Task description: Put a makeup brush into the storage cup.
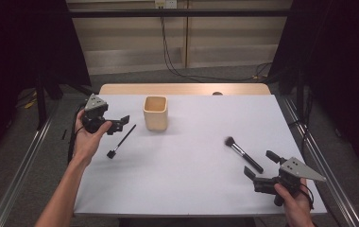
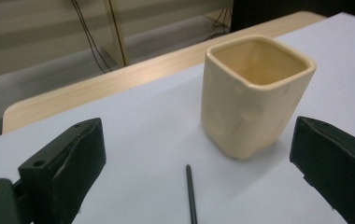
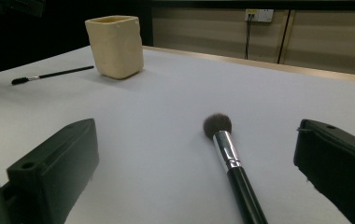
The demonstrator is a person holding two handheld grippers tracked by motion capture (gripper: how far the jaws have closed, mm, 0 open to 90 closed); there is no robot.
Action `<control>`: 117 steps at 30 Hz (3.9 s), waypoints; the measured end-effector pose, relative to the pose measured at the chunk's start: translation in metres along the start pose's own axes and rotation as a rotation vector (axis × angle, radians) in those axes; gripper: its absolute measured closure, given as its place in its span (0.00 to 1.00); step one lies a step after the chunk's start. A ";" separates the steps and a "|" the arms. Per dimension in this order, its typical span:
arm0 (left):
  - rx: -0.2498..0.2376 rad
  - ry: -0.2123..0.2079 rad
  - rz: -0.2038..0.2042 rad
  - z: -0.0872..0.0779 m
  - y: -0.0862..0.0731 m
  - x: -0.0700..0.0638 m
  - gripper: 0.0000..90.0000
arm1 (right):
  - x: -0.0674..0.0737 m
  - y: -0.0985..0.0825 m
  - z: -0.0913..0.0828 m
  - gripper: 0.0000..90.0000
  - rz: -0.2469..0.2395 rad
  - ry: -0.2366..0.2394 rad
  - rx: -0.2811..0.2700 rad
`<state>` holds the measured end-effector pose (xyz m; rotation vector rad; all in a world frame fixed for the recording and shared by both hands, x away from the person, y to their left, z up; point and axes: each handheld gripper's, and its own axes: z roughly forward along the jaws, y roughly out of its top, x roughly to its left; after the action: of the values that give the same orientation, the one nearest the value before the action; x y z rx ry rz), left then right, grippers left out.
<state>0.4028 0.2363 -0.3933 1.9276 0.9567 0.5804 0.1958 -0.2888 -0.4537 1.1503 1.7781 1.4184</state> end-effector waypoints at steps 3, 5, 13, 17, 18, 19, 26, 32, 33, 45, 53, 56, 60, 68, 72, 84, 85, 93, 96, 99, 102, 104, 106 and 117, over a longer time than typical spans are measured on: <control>0.101 0.016 0.006 0.002 0.002 0.002 0.04 | 0.000 0.000 0.000 0.00 -0.002 -0.002 0.001; 0.120 0.012 -0.002 0.003 0.003 0.003 0.04 | 0.000 0.000 0.000 0.00 0.005 -0.003 0.000; 0.293 -0.050 0.001 0.010 0.007 0.007 0.04 | 0.000 0.000 0.000 0.00 0.005 -0.003 -0.001; 0.331 -0.034 0.009 0.012 0.008 0.009 0.04 | 0.001 0.000 0.001 0.00 0.003 -0.001 0.000; 0.337 -0.028 0.010 0.013 0.008 0.009 0.04 | 0.001 0.000 0.001 0.00 0.003 -0.001 0.000; 0.346 -0.029 0.012 0.013 0.009 0.010 0.04 | 0.001 0.000 0.001 0.00 0.003 -0.002 0.000; 0.464 -0.033 0.015 0.019 0.014 0.009 0.04 | 0.000 0.000 0.001 0.00 0.001 0.001 0.002; 0.538 -0.091 -0.004 0.026 0.011 0.007 0.04 | 0.001 0.000 0.001 0.00 0.002 0.005 0.003; 0.563 -0.101 -0.009 0.028 0.010 0.007 0.04 | 0.001 0.000 0.001 0.00 0.000 0.007 0.004; 0.716 -0.100 0.008 0.041 -0.001 0.005 0.06 | 0.000 0.000 0.001 0.00 -0.002 0.010 0.006; 0.755 -0.092 0.003 0.051 -0.005 0.003 0.06 | 0.001 0.000 0.001 0.00 0.001 0.009 0.007; 0.778 -0.097 0.006 0.053 -0.008 0.002 0.09 | 0.001 0.000 0.001 0.00 -0.005 0.010 0.008; 0.781 -0.084 0.016 0.054 -0.011 0.003 0.22 | 0.001 0.000 0.000 0.00 0.001 0.005 0.006; 0.843 -0.090 0.006 0.060 -0.017 0.003 0.42 | 0.001 0.000 0.001 0.00 -0.004 0.007 0.009; 0.866 -0.112 0.012 0.060 -0.021 0.003 0.52 | 0.001 0.000 0.001 0.00 -0.002 0.008 0.008; 0.898 -0.087 0.016 0.061 -0.024 0.000 0.69 | 0.001 -0.001 0.002 0.00 -0.004 0.018 0.017; 0.903 -0.088 0.014 0.061 -0.024 0.000 0.69 | 0.001 -0.001 0.002 0.00 -0.003 0.017 0.018; 0.938 -0.090 0.012 0.061 -0.024 0.001 0.87 | 0.002 -0.001 0.001 0.00 -0.001 0.020 0.020; 0.955 -0.089 0.012 0.063 -0.023 0.000 0.91 | 0.002 -0.001 0.001 0.00 -0.003 0.022 0.018; 0.967 -0.094 0.001 0.064 -0.023 0.001 0.95 | 0.002 -0.001 0.001 0.00 0.003 0.020 0.019; 0.966 -0.097 0.005 0.063 -0.023 0.001 0.95 | 0.002 -0.001 0.001 0.00 0.005 0.017 0.021; 0.969 -0.095 0.008 0.064 -0.023 0.000 0.95 | 0.001 -0.001 0.001 0.00 0.005 0.017 0.022; 0.970 -0.093 0.009 0.064 -0.022 0.000 0.95 | 0.001 -0.001 0.001 0.00 0.004 0.016 0.022; 0.940 -0.106 -0.020 0.060 -0.023 0.004 0.96 | 0.001 -0.001 0.002 0.00 0.005 0.012 0.023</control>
<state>0.4379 0.2166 -0.4436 2.7155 1.3113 -0.0302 0.1963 -0.2870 -0.4547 1.1607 1.8051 1.4143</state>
